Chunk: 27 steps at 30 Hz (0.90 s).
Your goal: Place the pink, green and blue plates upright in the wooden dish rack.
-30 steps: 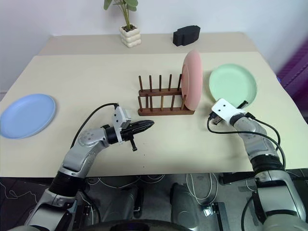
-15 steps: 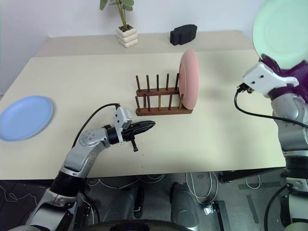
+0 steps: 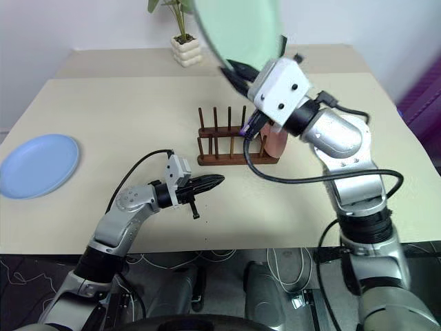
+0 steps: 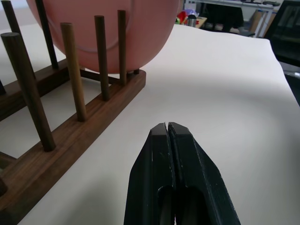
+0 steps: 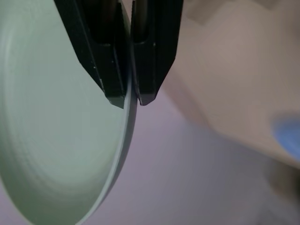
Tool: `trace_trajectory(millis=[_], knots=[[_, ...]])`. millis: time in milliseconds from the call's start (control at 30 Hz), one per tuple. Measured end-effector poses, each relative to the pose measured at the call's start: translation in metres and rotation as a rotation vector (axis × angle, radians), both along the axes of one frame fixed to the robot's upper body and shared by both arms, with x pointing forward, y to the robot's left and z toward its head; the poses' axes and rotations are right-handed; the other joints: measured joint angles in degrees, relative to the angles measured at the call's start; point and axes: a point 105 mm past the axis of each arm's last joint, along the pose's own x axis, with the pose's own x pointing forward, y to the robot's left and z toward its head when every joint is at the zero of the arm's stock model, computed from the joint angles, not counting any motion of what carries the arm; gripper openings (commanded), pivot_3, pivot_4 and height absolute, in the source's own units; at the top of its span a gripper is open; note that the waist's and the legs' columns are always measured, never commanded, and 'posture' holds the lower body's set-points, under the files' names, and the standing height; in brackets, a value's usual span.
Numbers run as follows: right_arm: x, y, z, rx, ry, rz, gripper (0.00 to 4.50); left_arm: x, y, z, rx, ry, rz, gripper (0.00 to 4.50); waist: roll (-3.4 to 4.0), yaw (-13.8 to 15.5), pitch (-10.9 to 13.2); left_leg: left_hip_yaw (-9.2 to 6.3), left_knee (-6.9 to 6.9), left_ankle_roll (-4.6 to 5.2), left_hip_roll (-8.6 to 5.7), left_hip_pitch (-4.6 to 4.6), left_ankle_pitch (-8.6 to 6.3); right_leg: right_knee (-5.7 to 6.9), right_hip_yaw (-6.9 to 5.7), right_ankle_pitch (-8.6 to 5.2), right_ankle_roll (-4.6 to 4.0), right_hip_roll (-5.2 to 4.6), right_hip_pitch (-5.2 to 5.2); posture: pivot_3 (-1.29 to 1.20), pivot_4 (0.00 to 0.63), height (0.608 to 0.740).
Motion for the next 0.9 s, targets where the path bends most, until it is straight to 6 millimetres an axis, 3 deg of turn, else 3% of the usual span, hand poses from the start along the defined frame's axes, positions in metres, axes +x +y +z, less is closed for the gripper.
trace_trajectory(millis=[100, 300, 467, 900], knots=[[-0.009, 0.007, -0.009, 0.094, 0.194, 0.115, 0.04, 0.000, 0.001, -0.001, 0.001, 0.004, 0.007, 0.00, 0.00, -0.03, 0.00, 0.01, 0.00, 0.00, 0.00, 0.01, 0.00, -0.01, 0.00, 0.00, -0.01, -0.02, 0.00, 0.00, 0.150, 0.736], [0.005, -0.008, -0.042, 0.273, 0.533, 0.097, 0.04, -0.001, 0.004, -0.003, 0.009, 0.005, 0.012, 0.00, 0.02, -0.10, 0.01, 0.07, -0.02, 0.00, 0.00, 0.00, 0.00, 0.00, 0.01, 0.00, -0.02, -0.03, -0.06, 0.00, 0.150, 0.736], [0.015, -0.020, -0.052, 0.358, 0.625, 0.051, 0.04, -0.001, 0.005, -0.003, 0.016, 0.003, 0.012, 0.00, 0.02, -0.14, 0.00, 0.08, -0.03, 0.00, 0.01, 0.00, 0.00, 0.00, 0.00, 0.00, -0.01, 0.01, -0.06, 0.00, 0.150, 0.736], [0.026, -0.028, -0.064, 0.426, 0.739, 0.057, 0.04, 0.003, 0.019, 0.004, 0.017, -0.020, 0.053, 0.00, 0.02, -0.18, 0.00, 0.11, -0.03, 0.00, 0.01, 0.00, 0.00, 0.00, 0.00, 0.00, 0.00, 0.02, -0.06, 0.00, 0.150, 0.736]])
